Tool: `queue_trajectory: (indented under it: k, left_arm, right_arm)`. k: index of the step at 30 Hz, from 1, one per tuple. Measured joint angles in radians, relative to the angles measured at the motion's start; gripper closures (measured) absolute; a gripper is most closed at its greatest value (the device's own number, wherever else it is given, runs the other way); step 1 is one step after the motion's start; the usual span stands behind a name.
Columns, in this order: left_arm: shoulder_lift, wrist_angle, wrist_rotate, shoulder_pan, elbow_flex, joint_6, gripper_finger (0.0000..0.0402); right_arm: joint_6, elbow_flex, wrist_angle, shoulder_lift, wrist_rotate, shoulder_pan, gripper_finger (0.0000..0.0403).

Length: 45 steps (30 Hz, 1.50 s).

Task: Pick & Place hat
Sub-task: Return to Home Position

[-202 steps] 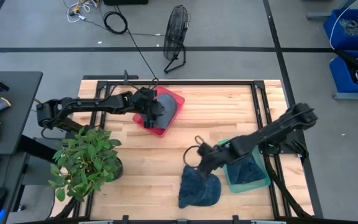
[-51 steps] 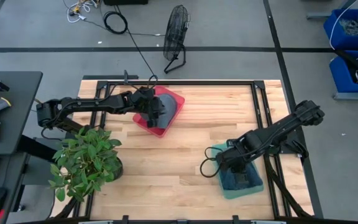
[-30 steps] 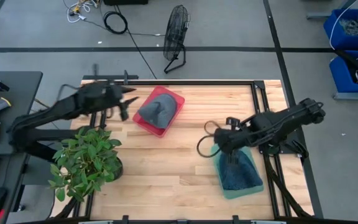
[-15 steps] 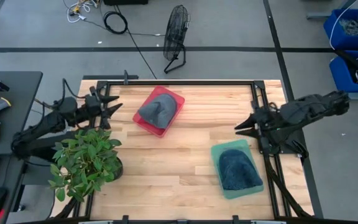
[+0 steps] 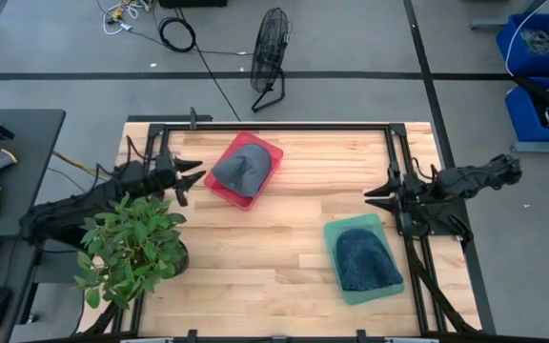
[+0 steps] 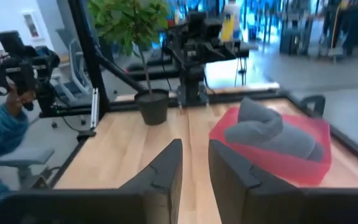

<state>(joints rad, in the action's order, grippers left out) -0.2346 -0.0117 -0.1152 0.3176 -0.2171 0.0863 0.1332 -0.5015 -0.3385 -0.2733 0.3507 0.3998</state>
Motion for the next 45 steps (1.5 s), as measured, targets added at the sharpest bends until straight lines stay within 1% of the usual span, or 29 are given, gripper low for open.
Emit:
queue_trajectory:
  k: [2,4,6,8,10,12,13,15,17,19,22,26,30,35,40,45]
  left_arm:
    - [0.000,0.060,-0.012,0.000,0.016,0.001,0.0237]
    - [0.000,0.104,-0.022,0.000,0.028,0.000,0.0237]
    - [-0.001,0.095,-0.017,0.000,0.031,0.013,0.0237]
    - [-0.001,0.081,0.019,0.000,0.031,0.059,0.0237]
    - [-0.005,0.070,0.050,0.000,0.035,0.068,0.0237]
    - [-0.013,0.081,0.045,0.000,0.053,0.060,0.0237]
    - [-0.014,0.089,0.026,0.000,0.065,0.061,0.0237]
    - [-0.014,0.122,-0.006,0.002,0.088,0.069,0.0237]
    - [-0.014,0.151,-0.009,0.011,0.119,0.085,0.0237]
    - [-0.014,0.198,-0.006,0.023,0.156,0.085,0.0237]
    - [-0.013,0.251,0.001,0.046,0.191,0.086,0.0237]
    - [-0.014,0.244,0.044,0.083,0.207,0.068,0.0237]
    - [-0.011,0.249,0.073,0.103,0.207,0.086,0.0236]
    - [0.012,0.246,0.076,0.104,0.207,0.110,0.0236]
    - [0.079,0.244,0.076,0.104,0.207,0.113,0.0236]
    - [0.162,0.147,0.076,0.104,0.208,0.117,0.0236]
  right_arm:
    - [-0.035,0.063,0.049,0.064,0.000,0.000,0.0319]
    - [-0.045,0.114,0.062,0.129,0.000,0.000,0.0319]
    - [-0.045,0.155,0.064,0.181,0.000,0.000,0.0319]
    - [-0.046,0.193,0.076,0.228,0.000,-0.004,0.0319]
    - [-0.063,0.226,0.117,0.263,0.000,-0.009,0.0319]
    - [-0.125,0.264,0.166,0.273,0.001,-0.015,0.0319]
    - [-0.167,0.286,0.195,0.273,0.006,-0.021,0.0319]
    - [-0.223,0.336,0.310,0.273,-0.001,-0.034,0.0319]
    - [-0.238,0.391,0.407,0.274,-0.002,-0.052,0.0319]
    - [-0.237,0.429,0.420,0.274,-0.002,-0.072,0.0319]
    - [-0.184,0.446,0.399,0.274,-0.001,-0.108,0.0319]
    - [-0.135,0.449,0.342,0.273,-0.003,-0.155,0.0319]
    - [-0.109,0.449,0.293,0.274,-0.001,-0.186,0.0319]
    - [-0.070,0.449,0.290,0.274,0.043,-0.210,0.0319]
    - [-0.064,0.449,0.290,0.274,0.059,-0.212,0.0319]
    - [-0.064,0.449,0.290,0.274,0.059,-0.211,0.0319]
